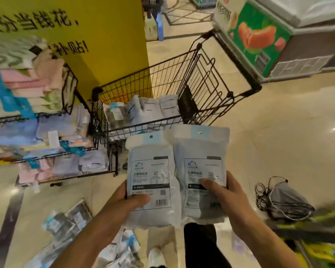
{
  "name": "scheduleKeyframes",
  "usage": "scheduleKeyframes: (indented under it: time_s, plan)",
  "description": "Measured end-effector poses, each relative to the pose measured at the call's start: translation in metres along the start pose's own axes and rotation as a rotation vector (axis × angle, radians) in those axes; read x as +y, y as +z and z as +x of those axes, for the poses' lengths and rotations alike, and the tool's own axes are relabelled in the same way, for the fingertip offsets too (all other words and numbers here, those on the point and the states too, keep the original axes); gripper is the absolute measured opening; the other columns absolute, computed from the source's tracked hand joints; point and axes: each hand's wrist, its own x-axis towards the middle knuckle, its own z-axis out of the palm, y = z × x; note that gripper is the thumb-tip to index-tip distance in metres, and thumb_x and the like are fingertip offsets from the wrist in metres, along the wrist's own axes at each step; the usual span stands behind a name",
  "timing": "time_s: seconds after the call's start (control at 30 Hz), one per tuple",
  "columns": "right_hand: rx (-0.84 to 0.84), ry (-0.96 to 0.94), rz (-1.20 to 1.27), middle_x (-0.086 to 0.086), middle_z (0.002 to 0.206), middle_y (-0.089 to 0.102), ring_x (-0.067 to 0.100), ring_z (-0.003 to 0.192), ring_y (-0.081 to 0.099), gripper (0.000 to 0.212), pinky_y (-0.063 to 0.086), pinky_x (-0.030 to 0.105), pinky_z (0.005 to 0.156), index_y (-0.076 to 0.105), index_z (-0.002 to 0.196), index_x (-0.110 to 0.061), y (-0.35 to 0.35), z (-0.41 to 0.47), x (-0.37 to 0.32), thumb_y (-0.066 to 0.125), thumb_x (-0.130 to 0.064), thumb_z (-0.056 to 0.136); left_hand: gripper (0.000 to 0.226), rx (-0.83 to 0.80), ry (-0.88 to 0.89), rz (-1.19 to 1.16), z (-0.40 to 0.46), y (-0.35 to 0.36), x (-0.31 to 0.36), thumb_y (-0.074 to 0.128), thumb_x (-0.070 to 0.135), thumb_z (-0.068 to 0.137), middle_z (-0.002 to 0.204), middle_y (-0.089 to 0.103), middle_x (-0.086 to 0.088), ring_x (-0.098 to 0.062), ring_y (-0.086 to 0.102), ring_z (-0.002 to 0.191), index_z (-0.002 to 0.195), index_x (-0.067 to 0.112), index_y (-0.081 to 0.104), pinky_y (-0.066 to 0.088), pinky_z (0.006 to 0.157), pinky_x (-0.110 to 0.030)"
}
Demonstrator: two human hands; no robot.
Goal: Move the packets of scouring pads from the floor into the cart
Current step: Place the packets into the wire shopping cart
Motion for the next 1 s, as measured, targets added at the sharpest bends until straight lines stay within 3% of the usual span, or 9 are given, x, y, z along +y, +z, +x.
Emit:
scheduleKeyframes:
  time_s: [0.2,0.23,0.33,0.43,0.57,0.8,0.93,1.0]
  plan:
    - [-0.080,0.003,-0.063,-0.005,0.106,0.082,0.019,0.096,0.079,0.031,0.064,0.048,0.090,0.067,0.118,-0.026,-0.016,0.127,-0.055,0.079,-0.025,0.089,0.117,0.104,0.055,-0.065,0.090,0.034,0.061,0.105,0.047,0.026,0.124,0.078,-0.005,-0.029,0.075,0.112,0.134,0.027,0.064,0.056,0.099,-0.053]
    - [-0.091,0.013,-0.072,-0.005,0.107,0.082,0.019,0.096,0.079,0.033,0.064,0.049,0.091,0.066,0.120,-0.026,-0.018,0.143,-0.064,0.079,-0.027,0.089,0.114,0.114,0.062,-0.062,0.102,0.038,0.071,0.105,0.045,0.028,0.122,0.078,-0.005,-0.029,0.075,0.111,0.132,0.026,0.064,0.058,0.095,-0.051]
    - [-0.136,0.026,-0.087,-0.006,0.110,0.081,0.019,0.096,0.080,0.040,0.066,0.048,0.089,0.063,0.125,-0.027,-0.020,0.183,-0.088,0.079,-0.031,0.089,0.080,0.125,0.064,-0.064,0.129,0.048,0.099,0.095,0.018,0.058,0.121,0.078,-0.004,-0.027,0.075,0.111,0.131,0.024,0.064,0.057,0.096,-0.047]
    - [-0.154,0.041,-0.085,-0.006,0.110,0.081,0.019,0.097,0.080,0.038,0.065,0.048,0.089,0.062,0.125,-0.029,-0.016,0.224,-0.113,0.078,-0.029,0.090,0.073,0.160,0.068,-0.045,0.162,0.049,0.123,0.088,0.009,0.067,0.123,0.078,-0.005,-0.030,0.072,0.116,0.134,0.021,0.062,0.057,0.096,-0.048]
    - [-0.128,0.069,-0.083,-0.006,0.108,0.081,0.018,0.096,0.079,0.034,0.065,0.044,0.087,0.062,0.120,-0.032,0.005,0.268,-0.138,0.078,-0.025,0.090,0.052,0.199,0.068,-0.034,0.206,0.039,0.158,0.072,-0.007,0.085,0.117,0.079,0.000,-0.023,0.074,0.110,0.128,0.022,0.063,0.057,0.087,-0.035]
    - [-0.063,0.101,-0.119,-0.003,0.113,0.077,0.019,0.102,0.076,0.036,0.063,0.042,0.087,0.058,0.120,-0.032,0.063,0.352,-0.160,0.078,-0.023,0.091,0.060,0.212,0.021,-0.047,0.305,-0.009,0.200,0.083,0.007,0.077,0.118,0.079,0.003,-0.022,0.073,0.112,0.131,0.025,0.064,0.056,0.087,-0.035]
    - [-0.015,0.103,-0.151,-0.002,0.114,0.077,0.021,0.103,0.076,0.036,0.064,0.051,0.092,0.058,0.119,-0.030,0.090,0.412,-0.160,0.079,-0.023,0.090,0.049,0.218,-0.030,-0.038,0.371,-0.036,0.220,0.075,0.003,0.088,0.116,0.079,0.005,-0.020,0.075,0.106,0.130,0.027,0.064,0.059,0.077,-0.033]
    - [0.023,0.097,-0.180,-0.004,0.119,0.074,0.021,0.105,0.075,0.049,0.062,0.053,0.095,0.053,0.129,-0.028,0.101,0.447,-0.154,0.080,-0.027,0.089,0.051,0.234,-0.048,-0.002,0.406,-0.046,0.226,0.074,0.002,0.089,0.118,0.079,0.003,-0.021,0.074,0.108,0.133,0.026,0.063,0.059,0.079,-0.031]
